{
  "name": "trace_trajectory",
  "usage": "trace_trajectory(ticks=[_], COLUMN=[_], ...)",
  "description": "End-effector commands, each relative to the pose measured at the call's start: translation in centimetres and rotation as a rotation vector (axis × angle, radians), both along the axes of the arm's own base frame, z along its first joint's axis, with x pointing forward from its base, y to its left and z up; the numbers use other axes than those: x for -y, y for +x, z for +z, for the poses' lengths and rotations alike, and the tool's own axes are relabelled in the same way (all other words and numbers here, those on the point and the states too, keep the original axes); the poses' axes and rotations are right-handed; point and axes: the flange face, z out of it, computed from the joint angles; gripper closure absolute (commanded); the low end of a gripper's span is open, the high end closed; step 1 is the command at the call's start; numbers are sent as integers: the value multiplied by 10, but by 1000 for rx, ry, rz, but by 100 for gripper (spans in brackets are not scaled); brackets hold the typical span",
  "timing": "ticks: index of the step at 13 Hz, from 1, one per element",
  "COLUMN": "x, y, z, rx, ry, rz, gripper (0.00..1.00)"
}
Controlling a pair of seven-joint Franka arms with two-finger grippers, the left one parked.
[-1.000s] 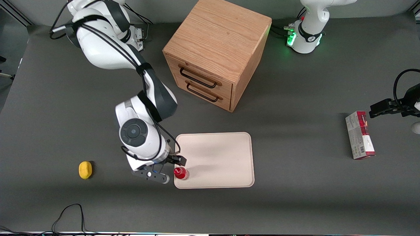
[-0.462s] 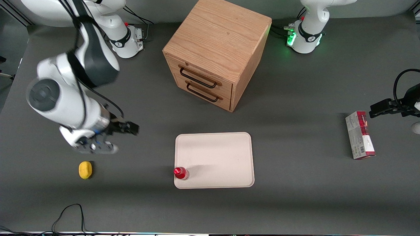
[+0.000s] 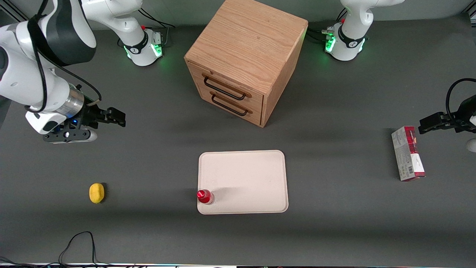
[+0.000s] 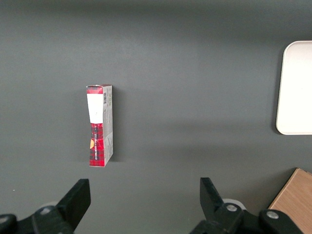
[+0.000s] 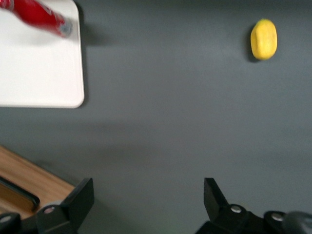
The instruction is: Place coke bottle on tray
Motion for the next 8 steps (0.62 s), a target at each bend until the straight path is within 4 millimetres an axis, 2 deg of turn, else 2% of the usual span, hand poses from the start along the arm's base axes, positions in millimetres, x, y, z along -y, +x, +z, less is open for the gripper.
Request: trace_trajectory(ticks=[1, 2, 4, 8], x=[24, 29, 39, 34], y=[-33, -39, -39, -42], z=[38, 44, 48, 54], rx=[-25, -37, -36, -53], ry=[35, 36, 35, 29], rz=[25, 21, -17, 8], gripper=[0, 0, 0, 0])
